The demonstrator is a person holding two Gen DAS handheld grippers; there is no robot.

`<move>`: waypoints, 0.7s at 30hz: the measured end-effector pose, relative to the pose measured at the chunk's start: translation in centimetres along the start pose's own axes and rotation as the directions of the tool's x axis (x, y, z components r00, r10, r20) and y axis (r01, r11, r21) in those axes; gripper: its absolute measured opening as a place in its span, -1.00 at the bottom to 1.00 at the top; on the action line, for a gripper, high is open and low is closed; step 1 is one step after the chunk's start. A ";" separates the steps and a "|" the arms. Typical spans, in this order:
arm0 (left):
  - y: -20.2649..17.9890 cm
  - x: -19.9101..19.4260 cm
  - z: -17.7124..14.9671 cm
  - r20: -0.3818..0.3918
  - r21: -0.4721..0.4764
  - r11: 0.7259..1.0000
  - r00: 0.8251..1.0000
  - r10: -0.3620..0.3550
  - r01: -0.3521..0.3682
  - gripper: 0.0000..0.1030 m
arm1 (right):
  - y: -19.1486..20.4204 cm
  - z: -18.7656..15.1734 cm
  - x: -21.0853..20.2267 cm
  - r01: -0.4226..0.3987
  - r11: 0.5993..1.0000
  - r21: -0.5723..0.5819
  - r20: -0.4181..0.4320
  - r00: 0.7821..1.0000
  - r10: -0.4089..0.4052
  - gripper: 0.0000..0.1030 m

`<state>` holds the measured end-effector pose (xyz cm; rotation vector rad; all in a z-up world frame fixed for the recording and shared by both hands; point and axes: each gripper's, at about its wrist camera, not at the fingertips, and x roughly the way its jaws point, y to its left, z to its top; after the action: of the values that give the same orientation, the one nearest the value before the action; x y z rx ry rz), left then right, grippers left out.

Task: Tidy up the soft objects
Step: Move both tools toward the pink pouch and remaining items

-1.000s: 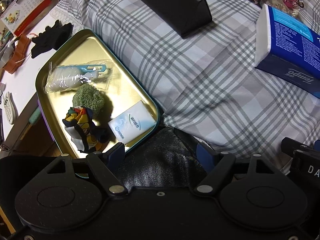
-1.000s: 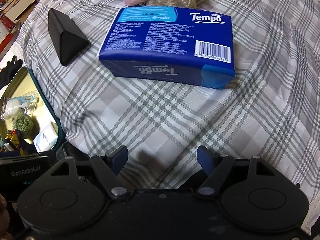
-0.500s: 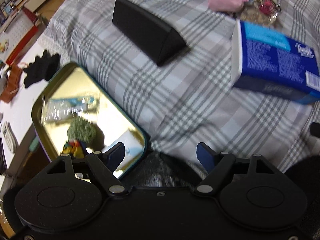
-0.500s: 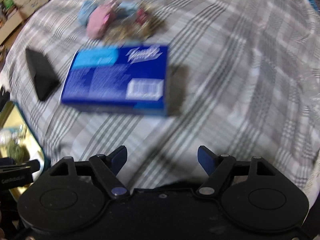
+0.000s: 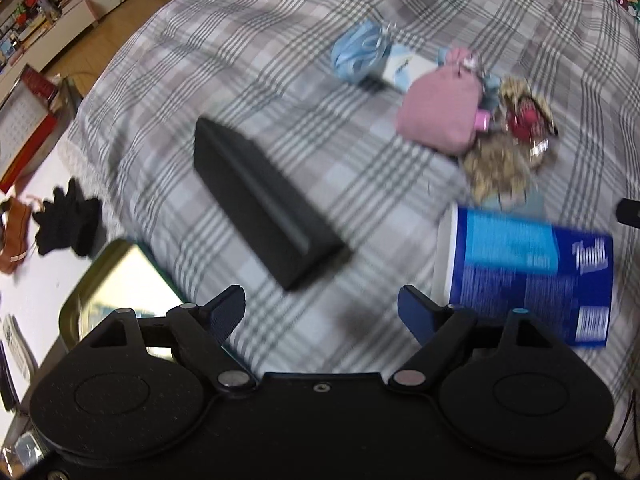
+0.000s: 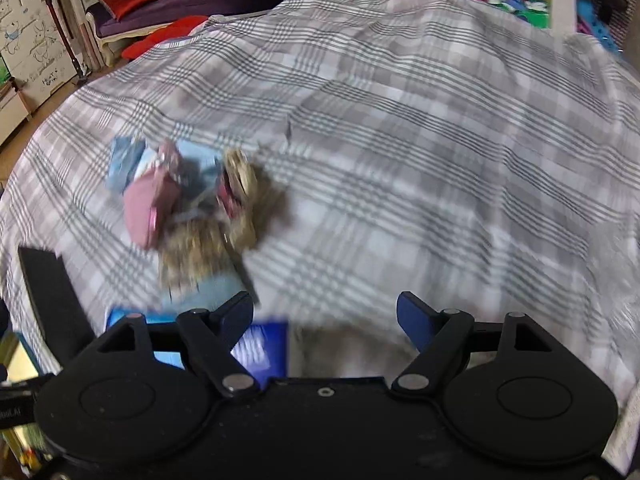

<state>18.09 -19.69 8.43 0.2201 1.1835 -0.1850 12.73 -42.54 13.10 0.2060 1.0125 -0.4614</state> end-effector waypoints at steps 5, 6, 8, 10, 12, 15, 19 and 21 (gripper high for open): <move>-1.1 1.0 2.9 0.014 0.040 0.998 0.999 0.047 -0.048 0.56 | 2.0 3.3 3.9 -0.002 1.000 -0.005 -0.009 1.000 0.002 0.51; -1.2 1.2 3.4 0.019 0.048 0.997 0.998 0.052 -0.053 0.56 | 2.4 3.8 4.6 -0.001 1.000 -0.008 -0.010 1.000 0.001 0.51; -1.4 1.4 4.5 0.028 0.059 0.996 0.998 0.060 -0.061 0.56 | 3.0 4.6 5.9 0.001 1.000 -0.011 -0.012 1.000 -0.001 0.51; -1.7 1.5 5.7 0.039 0.067 0.995 0.997 0.065 -0.068 0.56 | 3.8 5.4 7.0 -0.005 1.000 -0.017 -0.017 1.000 0.005 0.51; -1.9 1.7 6.6 0.047 0.067 0.995 0.996 0.076 -0.079 0.56 | 4.4 5.8 8.1 -0.023 0.999 -0.024 -0.026 0.999 0.022 0.51; -2.2 2.0 8.0 0.063 0.063 0.995 0.996 0.068 -0.072 0.56 | 4.8 6.5 9.7 -0.051 0.999 -0.016 -0.050 0.997 0.050 0.50; -2.6 2.6 9.3 0.067 0.031 0.999 0.998 0.006 -0.008 0.56 | 3.4 8.0 11.3 0.043 0.999 0.033 -0.045 0.998 -0.041 0.51; -2.9 3.0 9.8 0.075 0.015 0.999 0.997 -0.035 0.034 0.56 | 2.1 8.6 11.1 0.109 0.991 0.077 -0.018 0.994 -0.108 0.48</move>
<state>27.21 -25.21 8.98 0.2033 1.1116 -0.2295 25.24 -46.92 8.03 0.2243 1.0238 -0.5997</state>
